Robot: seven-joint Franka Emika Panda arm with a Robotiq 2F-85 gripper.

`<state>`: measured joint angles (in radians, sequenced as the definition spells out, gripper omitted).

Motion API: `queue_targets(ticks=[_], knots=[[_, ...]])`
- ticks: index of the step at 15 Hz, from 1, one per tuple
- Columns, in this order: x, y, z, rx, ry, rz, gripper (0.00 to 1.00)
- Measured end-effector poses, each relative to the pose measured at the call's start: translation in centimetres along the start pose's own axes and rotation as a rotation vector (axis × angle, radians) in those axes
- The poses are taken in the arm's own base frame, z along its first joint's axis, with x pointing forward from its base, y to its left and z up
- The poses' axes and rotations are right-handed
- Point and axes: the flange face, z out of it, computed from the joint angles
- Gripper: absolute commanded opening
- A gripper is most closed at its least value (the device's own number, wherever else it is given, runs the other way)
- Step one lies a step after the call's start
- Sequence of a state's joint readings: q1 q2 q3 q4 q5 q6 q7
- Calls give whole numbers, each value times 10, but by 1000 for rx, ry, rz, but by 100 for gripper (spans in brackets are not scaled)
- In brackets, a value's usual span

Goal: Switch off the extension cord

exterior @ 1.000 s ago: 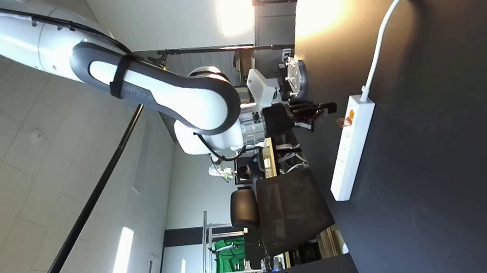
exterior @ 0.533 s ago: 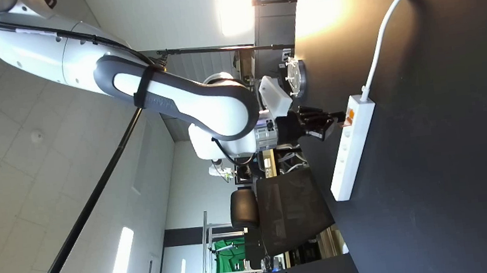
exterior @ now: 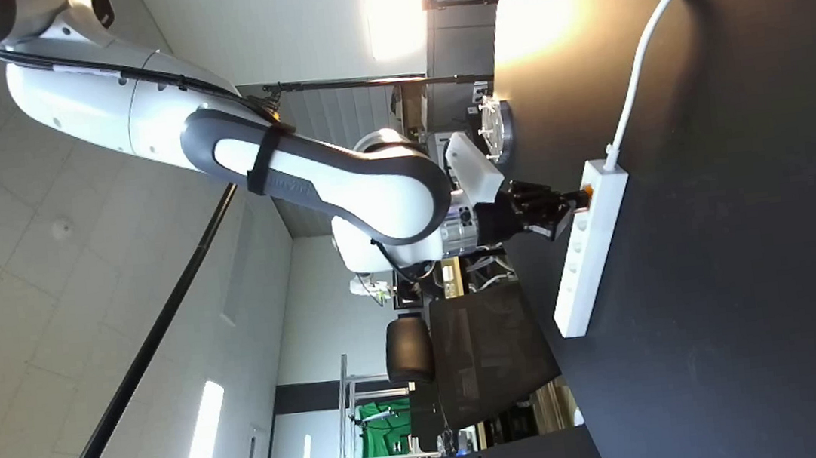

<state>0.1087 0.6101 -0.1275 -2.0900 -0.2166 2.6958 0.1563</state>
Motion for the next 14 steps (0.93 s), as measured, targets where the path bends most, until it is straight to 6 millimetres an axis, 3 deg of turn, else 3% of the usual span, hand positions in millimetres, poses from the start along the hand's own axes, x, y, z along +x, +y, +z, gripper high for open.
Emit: queue_targets(ticks=[14], knots=[[2, 4, 0, 17, -7, 46, 0]])
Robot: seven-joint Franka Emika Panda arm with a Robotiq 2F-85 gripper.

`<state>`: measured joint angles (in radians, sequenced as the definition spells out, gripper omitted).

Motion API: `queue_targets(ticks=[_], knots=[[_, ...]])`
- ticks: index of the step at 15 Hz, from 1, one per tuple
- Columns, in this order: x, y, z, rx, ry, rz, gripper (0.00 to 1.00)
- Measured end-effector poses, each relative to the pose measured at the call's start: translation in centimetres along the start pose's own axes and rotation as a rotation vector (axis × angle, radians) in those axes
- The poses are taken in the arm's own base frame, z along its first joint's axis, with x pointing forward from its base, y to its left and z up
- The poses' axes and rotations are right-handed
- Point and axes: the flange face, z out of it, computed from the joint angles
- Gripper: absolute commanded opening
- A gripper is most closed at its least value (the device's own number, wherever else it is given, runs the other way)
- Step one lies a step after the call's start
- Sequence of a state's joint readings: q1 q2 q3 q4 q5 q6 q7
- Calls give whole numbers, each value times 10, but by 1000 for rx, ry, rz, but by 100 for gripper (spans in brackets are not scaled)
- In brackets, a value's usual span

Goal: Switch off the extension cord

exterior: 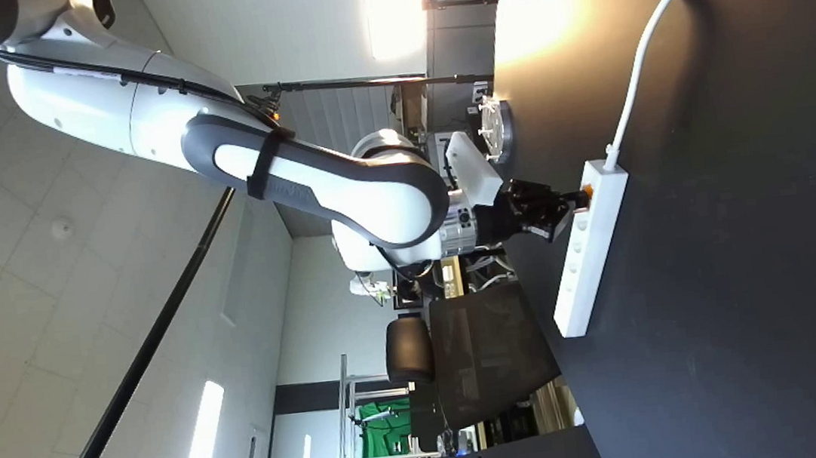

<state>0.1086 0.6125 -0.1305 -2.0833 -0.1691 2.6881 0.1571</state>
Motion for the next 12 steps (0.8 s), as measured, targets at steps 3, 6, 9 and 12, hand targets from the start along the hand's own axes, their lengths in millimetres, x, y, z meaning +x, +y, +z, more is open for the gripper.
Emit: queue_targets(ticks=[3, 6, 9, 12], knots=[[0, 0, 0, 2, 0, 5, 0], [0, 1, 0, 4, -2, 10, 0], [-1, 0, -2, 3, -13, 9, 0], [-2, 1, -6, 1, -22, 10, 0]])
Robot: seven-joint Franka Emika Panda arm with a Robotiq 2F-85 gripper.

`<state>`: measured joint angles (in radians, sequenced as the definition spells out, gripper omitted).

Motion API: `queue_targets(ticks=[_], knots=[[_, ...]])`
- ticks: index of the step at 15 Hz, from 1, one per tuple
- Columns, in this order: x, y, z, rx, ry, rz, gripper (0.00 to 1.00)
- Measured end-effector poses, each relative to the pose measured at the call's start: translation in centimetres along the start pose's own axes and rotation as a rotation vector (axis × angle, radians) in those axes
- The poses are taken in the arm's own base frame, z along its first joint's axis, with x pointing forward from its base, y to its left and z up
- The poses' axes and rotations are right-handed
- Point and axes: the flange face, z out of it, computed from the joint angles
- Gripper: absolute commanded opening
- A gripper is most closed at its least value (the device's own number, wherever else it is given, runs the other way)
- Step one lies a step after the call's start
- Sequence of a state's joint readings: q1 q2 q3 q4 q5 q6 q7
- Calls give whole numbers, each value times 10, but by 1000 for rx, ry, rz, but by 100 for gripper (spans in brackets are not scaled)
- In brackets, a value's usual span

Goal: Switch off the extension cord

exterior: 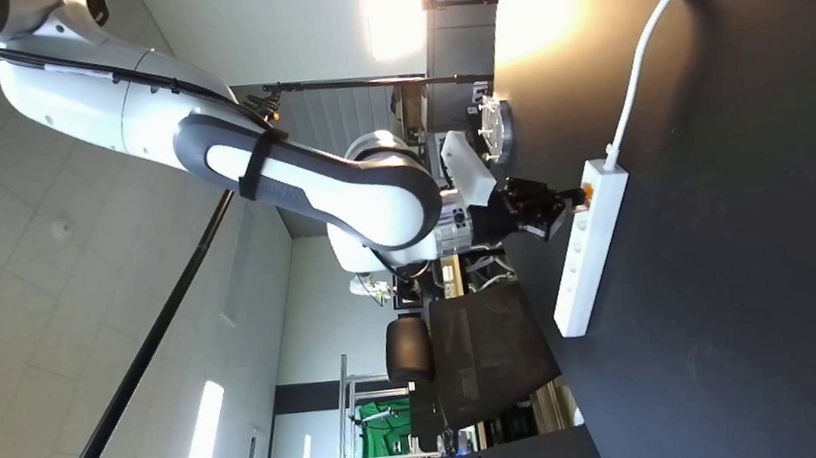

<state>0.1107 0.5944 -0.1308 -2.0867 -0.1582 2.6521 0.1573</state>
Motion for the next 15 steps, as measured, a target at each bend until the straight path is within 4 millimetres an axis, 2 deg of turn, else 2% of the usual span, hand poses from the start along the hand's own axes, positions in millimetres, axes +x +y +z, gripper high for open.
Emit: queue_targets(ticks=[15], knots=[[-5, 0, 6, -6, -42, 0, 0]])
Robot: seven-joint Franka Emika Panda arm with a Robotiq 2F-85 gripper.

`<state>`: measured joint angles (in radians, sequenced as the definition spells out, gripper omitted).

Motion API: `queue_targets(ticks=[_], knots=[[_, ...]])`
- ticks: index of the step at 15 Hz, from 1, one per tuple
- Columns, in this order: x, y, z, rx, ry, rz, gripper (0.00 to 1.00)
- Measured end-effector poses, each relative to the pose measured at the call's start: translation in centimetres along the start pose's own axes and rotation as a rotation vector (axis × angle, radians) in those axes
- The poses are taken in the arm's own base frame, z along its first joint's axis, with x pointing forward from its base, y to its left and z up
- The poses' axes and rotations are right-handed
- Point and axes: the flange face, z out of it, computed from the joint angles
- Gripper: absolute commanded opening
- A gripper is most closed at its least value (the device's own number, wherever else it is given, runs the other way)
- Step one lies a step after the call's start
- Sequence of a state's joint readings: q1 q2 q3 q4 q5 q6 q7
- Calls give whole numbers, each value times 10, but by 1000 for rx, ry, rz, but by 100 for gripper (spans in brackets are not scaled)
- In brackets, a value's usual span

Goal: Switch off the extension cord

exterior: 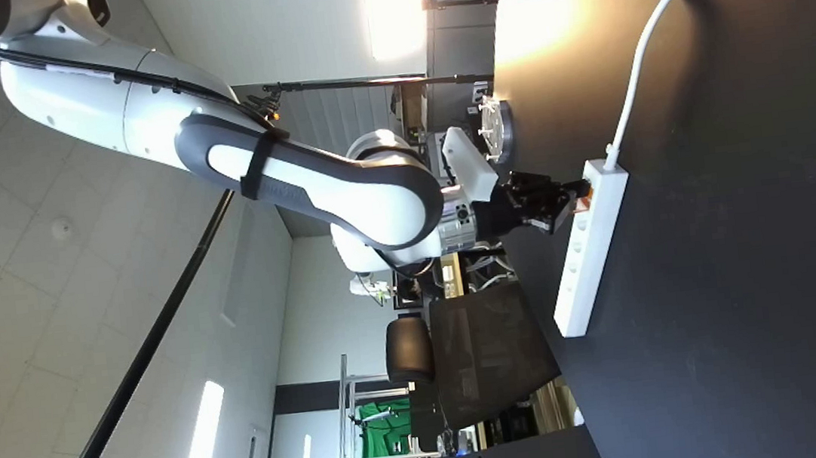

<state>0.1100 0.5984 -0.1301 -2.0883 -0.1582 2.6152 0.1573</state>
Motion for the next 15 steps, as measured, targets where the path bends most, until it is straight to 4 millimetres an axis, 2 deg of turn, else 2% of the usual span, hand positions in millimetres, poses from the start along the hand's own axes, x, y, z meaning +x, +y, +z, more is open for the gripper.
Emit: queue_targets(ticks=[15], knots=[[3, 5, 5, 0, 28, 7, 0]])
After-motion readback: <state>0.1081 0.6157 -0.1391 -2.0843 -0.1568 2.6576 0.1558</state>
